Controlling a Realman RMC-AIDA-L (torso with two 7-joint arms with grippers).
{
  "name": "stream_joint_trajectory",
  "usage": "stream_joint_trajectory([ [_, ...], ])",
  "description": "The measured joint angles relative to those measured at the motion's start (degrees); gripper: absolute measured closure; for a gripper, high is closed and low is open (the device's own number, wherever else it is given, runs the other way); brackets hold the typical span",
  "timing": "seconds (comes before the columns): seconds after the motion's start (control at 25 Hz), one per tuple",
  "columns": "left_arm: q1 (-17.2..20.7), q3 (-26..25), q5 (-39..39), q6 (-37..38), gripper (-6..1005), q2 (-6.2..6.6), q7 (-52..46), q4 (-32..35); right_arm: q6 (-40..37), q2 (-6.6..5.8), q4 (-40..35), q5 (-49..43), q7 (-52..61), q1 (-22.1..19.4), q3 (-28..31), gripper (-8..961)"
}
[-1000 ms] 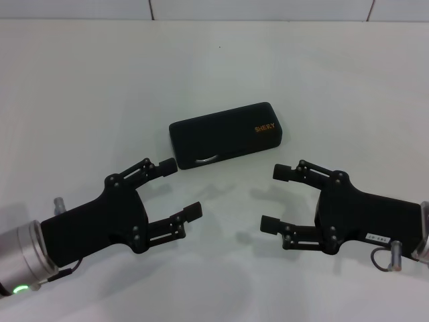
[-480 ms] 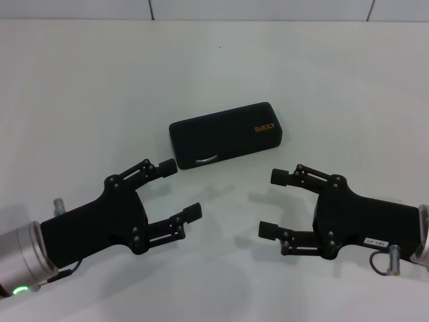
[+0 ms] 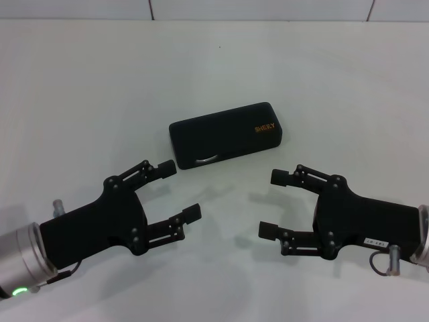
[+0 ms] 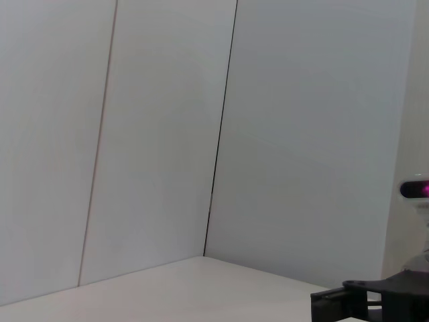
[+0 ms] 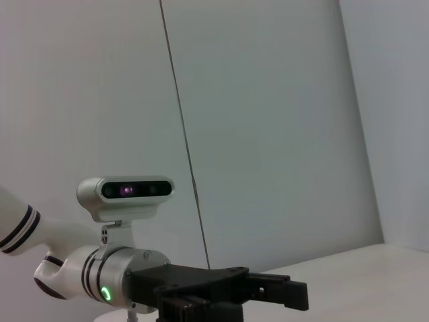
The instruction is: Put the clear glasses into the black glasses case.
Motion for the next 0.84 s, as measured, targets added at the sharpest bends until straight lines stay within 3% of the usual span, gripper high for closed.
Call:
stream_joint_trajectory([
  [0.84,-0.1,0.1,-1.4,0.1,139,-0.20,3.0,-2.2,-0.5,0.00,0.1,0.0,0.1,-0.4,0.0,74],
])
